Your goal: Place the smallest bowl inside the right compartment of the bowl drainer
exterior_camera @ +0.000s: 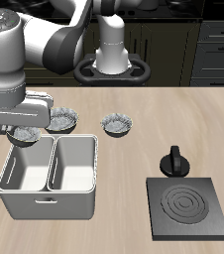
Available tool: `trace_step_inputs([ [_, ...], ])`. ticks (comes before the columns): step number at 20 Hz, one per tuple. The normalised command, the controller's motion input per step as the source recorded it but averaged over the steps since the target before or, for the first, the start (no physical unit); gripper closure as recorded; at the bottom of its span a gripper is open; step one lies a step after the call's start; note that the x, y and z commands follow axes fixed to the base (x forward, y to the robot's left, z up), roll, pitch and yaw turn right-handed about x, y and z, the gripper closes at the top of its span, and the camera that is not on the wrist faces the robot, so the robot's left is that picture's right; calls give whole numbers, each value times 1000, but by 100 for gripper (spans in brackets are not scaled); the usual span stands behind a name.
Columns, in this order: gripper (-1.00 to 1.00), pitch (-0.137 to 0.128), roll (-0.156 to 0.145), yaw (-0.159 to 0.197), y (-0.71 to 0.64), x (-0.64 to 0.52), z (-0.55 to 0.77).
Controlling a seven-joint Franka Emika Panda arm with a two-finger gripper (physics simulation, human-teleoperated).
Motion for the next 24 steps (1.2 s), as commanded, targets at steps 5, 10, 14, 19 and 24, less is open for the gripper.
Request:
trace_step_inputs([
  [5,100,31,-13,19,23,60,-275],
  [10,100,26,-118,13,-192,35,-181],
  [14,-100,-2,-5,49,74,-41,-76],
  [19,-100,8,19,23,170,-69,-63],
  [24,-100,-14,30,7,201,-118,44],
])
